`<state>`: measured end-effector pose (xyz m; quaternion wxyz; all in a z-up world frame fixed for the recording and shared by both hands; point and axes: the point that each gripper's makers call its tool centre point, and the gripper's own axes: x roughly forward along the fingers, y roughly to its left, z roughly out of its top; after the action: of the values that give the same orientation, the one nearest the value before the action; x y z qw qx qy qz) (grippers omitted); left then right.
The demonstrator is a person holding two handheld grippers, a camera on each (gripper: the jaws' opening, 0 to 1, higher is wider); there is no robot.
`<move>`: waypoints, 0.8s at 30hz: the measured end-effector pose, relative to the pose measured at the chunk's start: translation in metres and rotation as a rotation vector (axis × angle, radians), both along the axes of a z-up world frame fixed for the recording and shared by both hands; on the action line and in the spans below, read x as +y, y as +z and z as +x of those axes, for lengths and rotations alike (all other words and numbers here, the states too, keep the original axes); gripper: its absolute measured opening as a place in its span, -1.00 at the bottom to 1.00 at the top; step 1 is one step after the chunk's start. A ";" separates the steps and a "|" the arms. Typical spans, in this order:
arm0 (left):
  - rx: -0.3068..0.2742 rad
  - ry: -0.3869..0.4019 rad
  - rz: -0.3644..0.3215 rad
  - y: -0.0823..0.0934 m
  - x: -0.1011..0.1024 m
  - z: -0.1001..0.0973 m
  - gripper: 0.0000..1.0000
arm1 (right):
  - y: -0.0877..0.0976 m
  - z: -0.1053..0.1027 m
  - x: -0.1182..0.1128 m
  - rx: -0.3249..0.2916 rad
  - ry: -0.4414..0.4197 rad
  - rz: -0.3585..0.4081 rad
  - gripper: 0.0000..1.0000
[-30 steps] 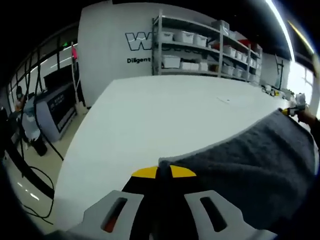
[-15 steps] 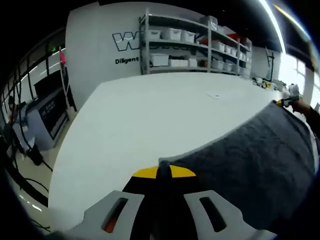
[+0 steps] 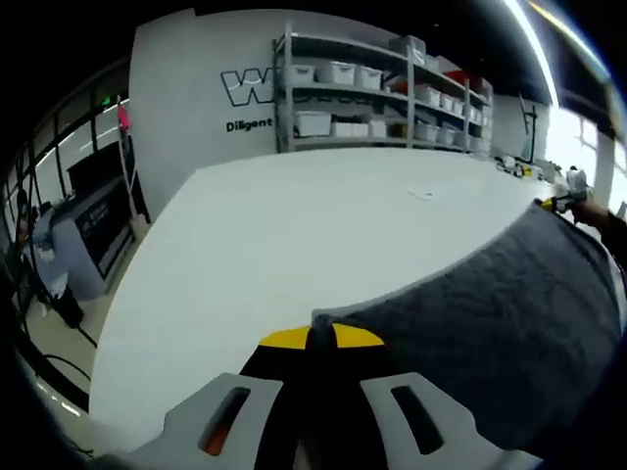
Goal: Open the folded towel by lifting each exposed corner and separating the folded layers until the towel lies flat within the target outline without major curled edges
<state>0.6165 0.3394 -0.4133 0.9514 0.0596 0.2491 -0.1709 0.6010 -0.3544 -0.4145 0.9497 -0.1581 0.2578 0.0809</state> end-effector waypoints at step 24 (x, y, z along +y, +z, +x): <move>-0.052 0.011 -0.027 -0.001 -0.014 0.041 -0.92 | 0.000 0.035 -0.019 -0.001 -0.037 -0.026 -1.00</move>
<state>0.6577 0.3254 -0.4139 0.9592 0.0497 0.2224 -0.1676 0.6356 -0.3737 -0.4146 0.9490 -0.1658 0.2613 0.0598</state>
